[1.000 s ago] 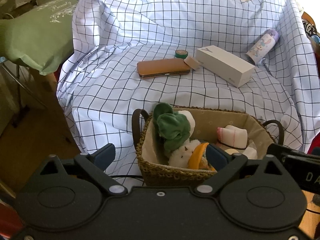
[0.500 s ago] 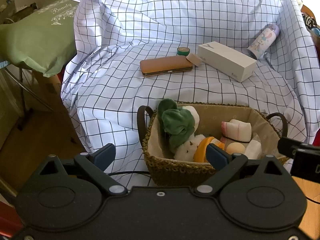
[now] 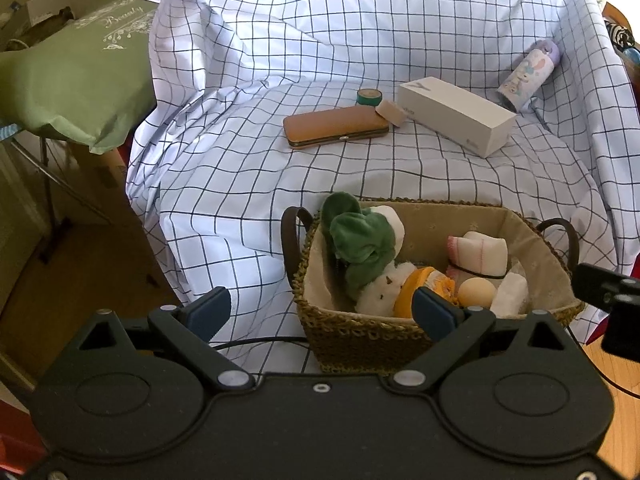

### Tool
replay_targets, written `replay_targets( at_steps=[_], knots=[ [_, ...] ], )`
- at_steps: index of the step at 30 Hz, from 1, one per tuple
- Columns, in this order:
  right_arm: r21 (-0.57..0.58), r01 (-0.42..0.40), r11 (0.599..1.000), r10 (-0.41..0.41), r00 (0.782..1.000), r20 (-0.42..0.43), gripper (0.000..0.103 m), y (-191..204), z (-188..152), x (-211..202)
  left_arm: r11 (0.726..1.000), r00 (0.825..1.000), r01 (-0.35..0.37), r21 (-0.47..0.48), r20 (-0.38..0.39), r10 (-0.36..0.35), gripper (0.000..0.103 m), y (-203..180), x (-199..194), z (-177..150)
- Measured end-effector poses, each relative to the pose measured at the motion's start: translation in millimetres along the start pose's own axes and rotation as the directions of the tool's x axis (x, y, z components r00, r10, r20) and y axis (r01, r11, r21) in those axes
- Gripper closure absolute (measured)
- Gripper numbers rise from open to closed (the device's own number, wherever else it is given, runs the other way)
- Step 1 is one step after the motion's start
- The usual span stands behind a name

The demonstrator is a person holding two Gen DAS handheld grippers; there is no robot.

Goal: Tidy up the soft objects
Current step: 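Move both tools from the basket toward the tape rolls on the sheet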

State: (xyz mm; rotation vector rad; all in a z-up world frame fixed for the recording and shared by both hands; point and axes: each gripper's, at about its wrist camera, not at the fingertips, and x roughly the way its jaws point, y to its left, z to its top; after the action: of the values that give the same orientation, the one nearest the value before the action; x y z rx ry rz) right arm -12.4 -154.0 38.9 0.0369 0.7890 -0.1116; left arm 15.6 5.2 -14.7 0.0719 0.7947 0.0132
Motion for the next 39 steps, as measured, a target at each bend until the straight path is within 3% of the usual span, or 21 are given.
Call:
replay_targets(
  at_steps=[22, 33, 39],
  knots=[
    [-0.024, 0.013, 1.0, -0.011, 0.998, 0.056, 0.0, 1.4, 11.4, -19.0, 1.0, 1.0, -0.024, 0.019, -0.012, 0.025, 0.008, 2.6, -5.0, 4.0],
    [-0.058, 0.019, 0.998, -0.013, 0.994, 0.108, 0.0, 13.0, 38.6, -31.4, 0.999, 0.999, -0.036, 0.02, -0.009, 0.037, 0.008, 8.1, -8.8, 13.2],
    [-0.057, -0.016, 0.998, 0.021, 0.996, 0.084, 0.0, 17.0, 47.7, -22.5, 0.999, 0.999, -0.033, 0.006, 0.0, 0.033, 0.008, 13.0, -6.5, 23.9]
  ],
)
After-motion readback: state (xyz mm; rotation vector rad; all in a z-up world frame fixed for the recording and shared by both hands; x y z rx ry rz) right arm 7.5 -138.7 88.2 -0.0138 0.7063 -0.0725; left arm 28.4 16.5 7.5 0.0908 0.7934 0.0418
